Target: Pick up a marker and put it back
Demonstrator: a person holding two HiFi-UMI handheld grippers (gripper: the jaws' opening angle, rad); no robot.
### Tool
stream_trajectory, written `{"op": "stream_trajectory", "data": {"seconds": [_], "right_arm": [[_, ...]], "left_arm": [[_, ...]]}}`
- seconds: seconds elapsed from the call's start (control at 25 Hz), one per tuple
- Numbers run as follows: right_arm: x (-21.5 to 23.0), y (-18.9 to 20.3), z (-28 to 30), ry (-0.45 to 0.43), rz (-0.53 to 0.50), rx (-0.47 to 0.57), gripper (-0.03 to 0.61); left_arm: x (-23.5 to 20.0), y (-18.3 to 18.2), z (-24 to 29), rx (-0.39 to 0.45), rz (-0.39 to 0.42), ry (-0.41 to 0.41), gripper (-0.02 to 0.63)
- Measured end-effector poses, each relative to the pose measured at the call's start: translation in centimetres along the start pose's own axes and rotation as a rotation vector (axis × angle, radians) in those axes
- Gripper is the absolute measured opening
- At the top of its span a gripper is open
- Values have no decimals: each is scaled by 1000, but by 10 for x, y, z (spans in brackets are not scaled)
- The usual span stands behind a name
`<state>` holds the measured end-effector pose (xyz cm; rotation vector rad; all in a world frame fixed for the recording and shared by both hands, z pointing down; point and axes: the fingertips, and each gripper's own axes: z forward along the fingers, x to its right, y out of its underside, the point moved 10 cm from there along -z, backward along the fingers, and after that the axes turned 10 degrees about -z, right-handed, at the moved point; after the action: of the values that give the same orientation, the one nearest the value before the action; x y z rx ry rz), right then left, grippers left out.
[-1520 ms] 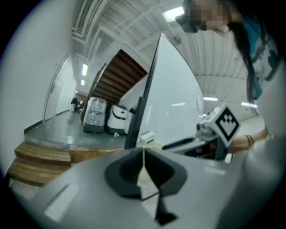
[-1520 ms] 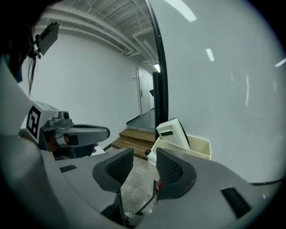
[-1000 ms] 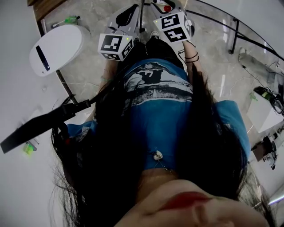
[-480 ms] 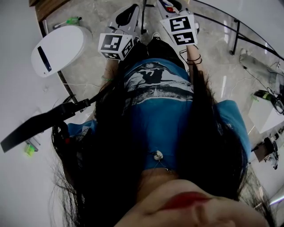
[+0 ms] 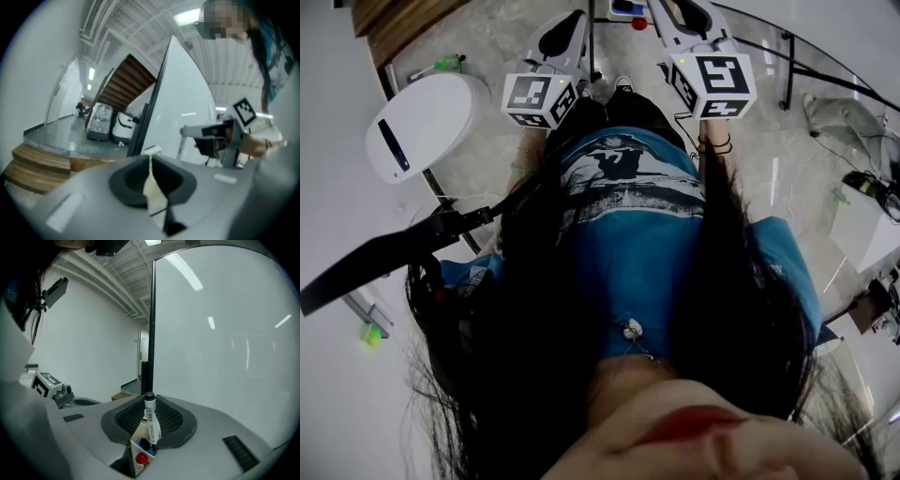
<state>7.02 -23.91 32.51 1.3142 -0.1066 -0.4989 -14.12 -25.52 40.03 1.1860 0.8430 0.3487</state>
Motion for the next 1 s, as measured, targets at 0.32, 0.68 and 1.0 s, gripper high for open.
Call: {"op": "stream_trajectory", "data": {"seconds": [0.32, 0.68, 1.0], "right_arm": [[6, -2, -11, 35, 42, 44, 80], [6, 1, -4, 12, 70, 52, 80], [6, 1, 2, 1, 63, 45, 79]], "left_arm": [[-1, -7, -1, 42, -51, 39, 52], [7, -6, 0, -5, 89, 55, 28], [2, -9, 0, 31, 22, 49, 28]]}}
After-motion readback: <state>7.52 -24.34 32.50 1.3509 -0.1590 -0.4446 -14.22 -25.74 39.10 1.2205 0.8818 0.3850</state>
